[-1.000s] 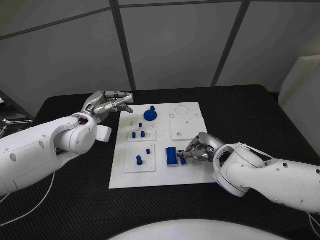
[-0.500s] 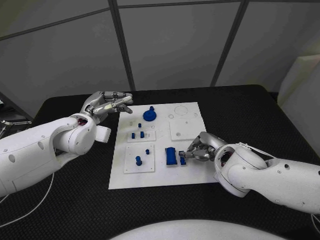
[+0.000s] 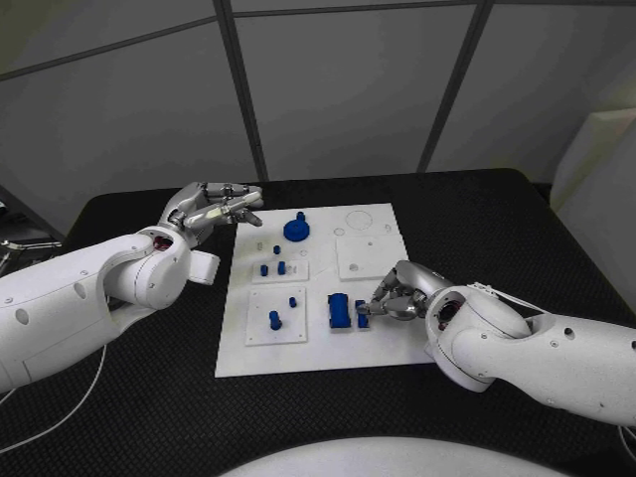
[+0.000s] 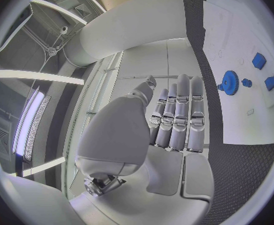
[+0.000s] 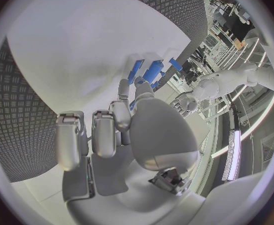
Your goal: Assemble the parts on the task board
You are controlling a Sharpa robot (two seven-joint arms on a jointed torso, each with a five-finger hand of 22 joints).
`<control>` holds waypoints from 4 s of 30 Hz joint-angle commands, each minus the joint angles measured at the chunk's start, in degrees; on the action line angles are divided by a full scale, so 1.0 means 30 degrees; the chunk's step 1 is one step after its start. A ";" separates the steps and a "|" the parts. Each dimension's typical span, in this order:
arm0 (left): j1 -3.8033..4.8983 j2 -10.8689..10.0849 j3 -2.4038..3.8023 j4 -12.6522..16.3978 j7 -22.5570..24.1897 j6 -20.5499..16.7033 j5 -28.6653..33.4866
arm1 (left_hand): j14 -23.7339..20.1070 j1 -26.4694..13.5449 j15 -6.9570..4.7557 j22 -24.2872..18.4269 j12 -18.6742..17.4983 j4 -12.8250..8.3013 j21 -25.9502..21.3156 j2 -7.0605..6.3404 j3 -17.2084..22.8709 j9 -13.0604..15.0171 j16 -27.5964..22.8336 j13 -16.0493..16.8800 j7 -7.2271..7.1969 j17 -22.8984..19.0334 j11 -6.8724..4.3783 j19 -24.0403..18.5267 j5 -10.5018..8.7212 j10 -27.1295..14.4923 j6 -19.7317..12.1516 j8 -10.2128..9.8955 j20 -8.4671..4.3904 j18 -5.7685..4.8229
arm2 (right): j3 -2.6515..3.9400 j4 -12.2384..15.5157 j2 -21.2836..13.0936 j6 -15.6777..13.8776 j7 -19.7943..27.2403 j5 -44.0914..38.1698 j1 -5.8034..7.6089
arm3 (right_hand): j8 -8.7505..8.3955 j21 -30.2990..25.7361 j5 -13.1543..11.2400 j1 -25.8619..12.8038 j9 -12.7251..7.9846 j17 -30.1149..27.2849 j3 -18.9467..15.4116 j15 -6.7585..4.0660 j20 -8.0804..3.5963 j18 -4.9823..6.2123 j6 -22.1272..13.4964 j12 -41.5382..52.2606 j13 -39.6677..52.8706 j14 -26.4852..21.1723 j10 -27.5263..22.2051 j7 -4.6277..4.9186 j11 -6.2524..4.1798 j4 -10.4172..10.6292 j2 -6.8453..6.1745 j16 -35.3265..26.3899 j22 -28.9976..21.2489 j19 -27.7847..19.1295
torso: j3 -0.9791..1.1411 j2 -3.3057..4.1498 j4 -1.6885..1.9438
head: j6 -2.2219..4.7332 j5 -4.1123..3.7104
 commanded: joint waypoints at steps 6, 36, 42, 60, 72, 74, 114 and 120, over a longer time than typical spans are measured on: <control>0.0032 0.0019 0.0015 0.0015 0.0043 0.0189 0.0057 | -0.0065 -0.0003 0.0024 -0.0038 -0.0067 -0.0106 -0.0074 0.0065 0.0018 0.0041 -0.0092 0.0024 0.0007 -0.0023 0.0062 0.0129 -0.0104 -0.0065 -0.0198 -0.0002 -0.0033 0.0027 | 0.0011 -0.0317 0.0331 0.0600 -0.0011 -0.1326 0.0026 | -0.0215 0.0062 -0.0898 0.1564 -0.0043 0.1389 0.0192 -0.0171 -0.0193 -0.0286 0.0180 -0.0044 -0.0034 0.1230 0.0135 -0.0072 -0.0239 -0.1029 0.0424 0.0157 0.5029 0.2011 | 0.0007 -0.0004 0.0003 | -0.0011 0.0055; 0.0004 0.0181 0.0009 -0.0384 0.0265 0.0536 0.0500 | -0.0586 -0.0277 0.0134 -0.0316 -0.0122 -0.0043 -0.0503 0.0093 -0.0069 0.0112 -0.0741 0.0021 -0.0136 -0.0327 0.0055 -0.0234 -0.0113 -0.0125 -0.0233 0.0000 0.0058 0.0002 | 0.0641 -0.1988 -0.0294 -0.0292 1.2931 1.1742 0.0905 | -0.0422 -0.6621 -0.1124 0.0553 -0.1436 -0.6530 -0.1332 0.1159 0.0901 0.1348 -0.4202 -1.2158 -0.9405 -0.1143 -0.5046 0.1678 0.1319 -0.0898 0.0516 -0.5768 0.0119 -0.1127 | -0.0137 -0.0384 -0.0028 | 0.0664 -0.0077; -0.0027 0.0534 0.0008 -0.1145 0.0620 0.0777 0.1286 | -0.2033 -0.0428 0.0763 -0.1906 -0.0479 -0.0009 -0.2791 0.0219 0.0034 0.0196 -0.4390 -0.0389 -0.0611 -0.1939 0.0150 -0.2214 -0.0141 -0.0546 -0.0322 -0.0025 0.0632 -0.0136 | 0.0708 -0.5632 0.0963 0.2167 1.6562 1.7122 0.1809 | -0.0477 -1.8620 -0.1103 0.2357 -0.3399 -1.4225 -0.1563 0.2477 0.2117 0.2963 -0.4854 -1.6441 -1.3882 -0.6671 -0.7157 0.2636 0.2595 -0.1976 0.1484 -1.3876 -0.8034 -0.7837 | -0.0331 -0.0937 -0.0116 | 0.1088 -0.0089; -0.0056 0.3167 0.0026 -0.4977 0.2296 -0.1988 0.3145 | -0.4946 -0.1123 0.2036 -0.7769 -0.1402 0.0347 -0.5428 0.0406 -0.0785 -0.0779 -1.0770 -0.1348 -0.1057 -0.6026 -0.0433 -0.8753 -0.0141 -0.3509 -0.1519 -0.0062 0.2250 -0.0042 | 0.0913 -1.4924 0.5777 0.5342 2.0583 2.3521 0.2610 | -0.0399 -2.8783 -0.1229 0.0121 -0.9692 -2.3382 -0.3761 0.4721 0.5175 0.3191 -0.5704 -2.0932 -2.2640 -0.9649 -0.8089 0.3224 0.3874 -0.4870 0.3833 -2.6220 -1.7836 -1.2715 | -0.0221 -0.2060 -0.0073 | 0.2482 0.0693; -0.0100 0.2671 -0.0368 -0.3329 0.1878 -0.2889 0.2661 | -1.3393 -1.3978 0.0264 -1.0897 -0.2881 -0.0865 -0.6409 0.1607 -0.2599 -0.2261 -1.1911 -0.2536 -0.3582 -0.8384 -0.2330 -1.3514 -0.1101 -1.2549 -1.0234 -0.1276 -0.0440 -0.1652 | 0.0619 -1.3164 0.5220 0.2836 2.0117 2.3142 0.2633 | -0.1604 -2.9938 -0.3794 -1.2549 -1.2227 -2.4967 -0.0082 0.2421 0.2809 0.1573 -1.4882 -2.2099 -2.3835 -1.8591 -1.7831 0.1770 0.2622 -0.3390 0.2079 -2.7775 -2.1531 -2.0256 | -0.0316 -0.1577 -0.0154 | 0.3204 0.1098; -0.0102 0.2427 -0.0544 -0.2537 0.2094 -0.3741 0.2730 | -1.4028 -1.5089 -0.1128 -1.1140 -0.2881 -0.0865 -0.6409 0.1607 -0.2711 -0.2261 -1.1911 -0.2536 -0.3582 -0.8384 -0.2330 -1.3919 -0.1101 -1.3292 -1.0982 -0.1276 -0.0685 -0.1648 | 0.0487 -1.2311 0.4932 0.2019 2.0404 2.3559 0.2662 | -0.1604 -2.9938 -0.4006 -1.3566 -1.2227 -2.4967 0.0219 0.2421 0.2611 0.1573 -1.5638 -2.2099 -2.3835 -1.9343 -1.8612 0.1640 0.1270 -0.3259 0.1931 -2.7775 -2.1803 -2.0876 | -0.0322 -0.1522 -0.0163 | 0.3310 0.1162; -0.0111 0.0509 -0.1928 0.3688 0.3799 -1.0441 0.3272 | -1.9500 -2.4721 -0.1128 -1.3800 -0.2881 -0.0865 -0.6409 0.1607 -0.4243 -0.2261 -1.1911 -0.2536 -0.3582 -0.8384 -0.2330 -1.8355 -0.1101 -1.9708 -1.7413 -0.1276 -0.3245 -0.3411 | -0.0699 -0.4643 0.2339 -0.5337 2.2987 2.7317 0.2925 | -0.1604 -2.9938 -0.6500 -2.3025 -1.2227 -2.4967 0.3733 0.2421 0.0241 -0.0286 -2.2617 -2.2099 -2.3835 -2.6214 -2.5876 0.0175 0.1270 -0.1752 0.0169 -2.7775 -2.4971 -2.6483 | -0.0324 -0.1508 -0.0165 | 0.3336 0.1177; -0.0111 0.0509 -0.1928 0.3688 0.3799 -1.0441 0.3272 | -2.0888 -2.5195 -0.1128 -1.3800 -0.2881 -0.0865 -0.6409 0.1607 -0.4243 -0.2261 -1.1911 -0.2536 -0.3582 -0.8384 -0.2330 -1.8355 -0.1101 -2.1303 -1.9074 -0.1276 -0.3245 -0.3411 | -0.0699 -0.4643 0.2339 -0.5337 2.2987 2.7317 0.2925 | -0.1604 -2.9938 -0.6500 -2.5423 -1.2227 -2.4967 0.3733 0.2421 0.0241 -0.0286 -2.4385 -2.2099 -2.3835 -2.8017 -2.7704 0.0175 0.1270 -0.1752 0.0169 -2.7775 -2.4971 -2.7989 | -0.0324 -0.1508 -0.0165 | 0.3336 0.1177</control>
